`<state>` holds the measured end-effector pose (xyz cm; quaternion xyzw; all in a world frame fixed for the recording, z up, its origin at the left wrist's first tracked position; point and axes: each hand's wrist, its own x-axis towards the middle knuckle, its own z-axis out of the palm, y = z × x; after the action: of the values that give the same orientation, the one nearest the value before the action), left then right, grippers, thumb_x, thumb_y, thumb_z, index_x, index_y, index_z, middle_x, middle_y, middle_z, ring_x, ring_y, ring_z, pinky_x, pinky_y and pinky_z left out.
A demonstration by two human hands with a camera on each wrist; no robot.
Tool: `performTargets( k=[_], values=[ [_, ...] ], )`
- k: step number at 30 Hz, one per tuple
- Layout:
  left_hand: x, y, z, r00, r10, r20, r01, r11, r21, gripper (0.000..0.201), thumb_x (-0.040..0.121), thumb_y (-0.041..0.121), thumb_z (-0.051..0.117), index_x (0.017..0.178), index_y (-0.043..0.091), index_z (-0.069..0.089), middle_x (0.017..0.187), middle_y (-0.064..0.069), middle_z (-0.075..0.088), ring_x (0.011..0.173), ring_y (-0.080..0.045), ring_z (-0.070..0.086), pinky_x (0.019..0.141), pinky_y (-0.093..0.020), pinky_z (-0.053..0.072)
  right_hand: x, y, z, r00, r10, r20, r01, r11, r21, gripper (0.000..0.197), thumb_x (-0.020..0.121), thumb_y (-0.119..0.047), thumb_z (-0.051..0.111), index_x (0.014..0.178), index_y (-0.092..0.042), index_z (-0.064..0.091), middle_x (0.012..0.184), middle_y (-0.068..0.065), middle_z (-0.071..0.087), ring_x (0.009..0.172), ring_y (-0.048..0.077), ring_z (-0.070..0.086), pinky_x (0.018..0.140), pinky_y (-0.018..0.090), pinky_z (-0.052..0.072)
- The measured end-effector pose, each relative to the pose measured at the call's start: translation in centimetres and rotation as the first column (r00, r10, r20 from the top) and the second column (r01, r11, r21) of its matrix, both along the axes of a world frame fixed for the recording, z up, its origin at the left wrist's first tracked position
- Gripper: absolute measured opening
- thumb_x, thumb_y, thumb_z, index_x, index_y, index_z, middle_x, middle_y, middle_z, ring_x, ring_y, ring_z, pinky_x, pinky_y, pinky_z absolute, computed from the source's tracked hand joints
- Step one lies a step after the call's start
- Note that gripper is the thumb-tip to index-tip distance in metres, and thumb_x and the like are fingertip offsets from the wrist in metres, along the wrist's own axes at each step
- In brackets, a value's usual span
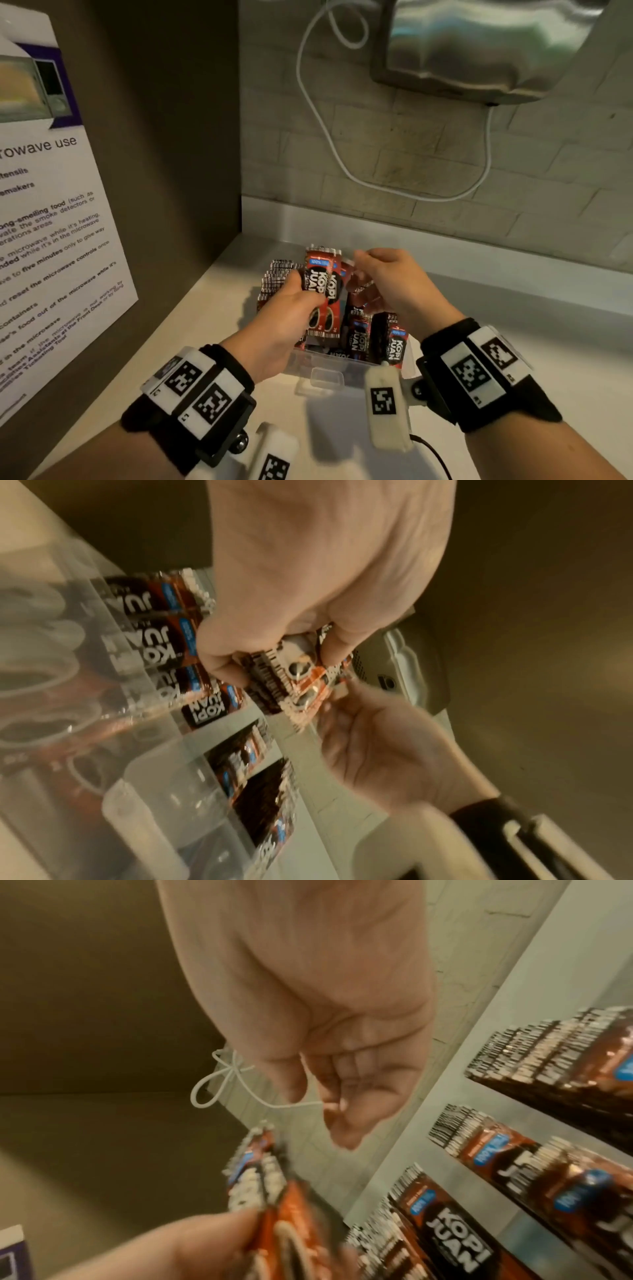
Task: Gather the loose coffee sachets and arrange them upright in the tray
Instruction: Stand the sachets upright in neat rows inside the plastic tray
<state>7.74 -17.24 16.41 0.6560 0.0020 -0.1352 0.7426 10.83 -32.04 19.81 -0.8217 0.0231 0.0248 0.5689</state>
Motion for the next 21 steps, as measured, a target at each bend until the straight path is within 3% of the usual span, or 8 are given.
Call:
performTargets(
  k=[1,3,6,7,10,14,18,21],
  values=[
    [0.0,0.4,0.1,1.000,0.025,-0.002,-0.025,1.000,-0.014,0.026,0.099,0.010,0.043,0.119,0.026,0.050,0.112,-0.009,0.067,0.105,-0.025,0.064,0.096,-0.047,0.049,0.1,0.0,-0.3,1.000,-0.011,-0.020,0.010,0.999,-0.030,0.024,0.100,-0.022,0.048,0.088,-0.008,0.064,0.062,0.005,0.058,0.042,0.014,0.050,0.042,0.020,0.040],
    [0.2,1.3,0.3,0.997,0.082,-0.014,-0.082,0.996,-0.040,0.021,0.099,0.012,0.044,0.116,0.023,0.052,0.109,-0.011,0.068,0.103,-0.028,0.064,0.094,-0.048,0.049,0.7,0.0,-1.5,0.996,0.038,-0.075,-0.059,0.951,-0.304,0.020,0.098,-0.018,0.049,0.096,-0.010,0.068,0.058,0.002,0.055,0.037,0.009,0.043,0.037,0.017,0.033],
    [0.5,2.2,0.6,0.989,0.149,-0.019,-0.151,0.985,-0.089,0.024,0.098,0.012,0.045,0.122,0.016,0.050,0.113,-0.014,0.066,0.106,-0.030,0.063,0.093,-0.049,0.049,1.6,1.0,-3.8,0.957,0.157,-0.243,-0.286,0.642,-0.712,0.017,0.092,-0.012,0.053,0.092,-0.008,0.070,0.072,0.004,0.063,0.052,0.011,0.052,0.046,0.019,0.040],
    [0.5,2.4,0.7,0.987,0.162,-0.017,-0.163,0.981,-0.104,0.025,0.098,0.011,0.045,0.123,0.015,0.050,0.114,-0.015,0.066,0.106,-0.031,0.063,0.092,-0.049,0.050,2.0,1.4,-4.6,0.946,0.157,-0.282,-0.320,0.569,-0.758,0.015,0.090,-0.012,0.055,0.086,-0.007,0.068,0.077,0.004,0.066,0.059,0.014,0.056,0.051,0.021,0.043],
    [0.4,2.4,0.7,0.985,0.174,-0.013,-0.175,0.976,-0.130,0.025,0.098,0.010,0.045,0.122,0.012,0.051,0.113,-0.017,0.067,0.104,-0.031,0.064,0.088,-0.045,0.052,2.4,2.2,-5.8,0.929,0.156,-0.335,-0.369,0.446,-0.816,0.021,0.088,-0.016,0.056,0.068,-0.010,0.055,0.069,0.001,0.062,0.068,0.017,0.061,0.061,0.028,0.048],
    [0.1,2.2,0.3,0.986,0.163,-0.018,-0.164,0.979,-0.120,0.024,0.098,0.011,0.046,0.121,0.015,0.052,0.112,-0.014,0.068,0.104,-0.029,0.065,0.093,-0.046,0.050,1.9,2.8,-5.4,0.910,0.184,-0.372,-0.415,0.395,-0.820,0.019,0.088,-0.010,0.053,0.069,-0.011,0.048,0.084,0.008,0.060,0.079,0.022,0.056,0.070,0.030,0.047],
    [0.1,1.9,0.1,0.990,0.141,-0.027,-0.143,0.984,-0.106,0.020,0.098,0.010,0.043,0.114,0.014,0.055,0.106,-0.015,0.069,0.098,-0.029,0.066,0.090,-0.045,0.052,1.5,2.7,-5.2,0.919,0.180,-0.351,-0.394,0.391,-0.832,0.025,0.084,-0.009,0.056,0.064,-0.014,0.044,0.067,-0.001,0.050,0.077,0.021,0.054,0.070,0.030,0.049],
    [0.0,1.7,0.1,0.993,0.113,-0.021,-0.115,0.989,-0.098,0.020,0.099,0.010,0.042,0.111,0.016,0.056,0.105,-0.013,0.070,0.097,-0.026,0.067,0.089,-0.043,0.052,1.4,2.5,-4.6,0.936,0.172,-0.307,-0.350,0.378,-0.857,0.018,0.084,-0.017,0.061,0.071,-0.012,0.051,0.067,-0.002,0.050,0.074,0.021,0.057,0.074,0.032,0.054]
  ],
)
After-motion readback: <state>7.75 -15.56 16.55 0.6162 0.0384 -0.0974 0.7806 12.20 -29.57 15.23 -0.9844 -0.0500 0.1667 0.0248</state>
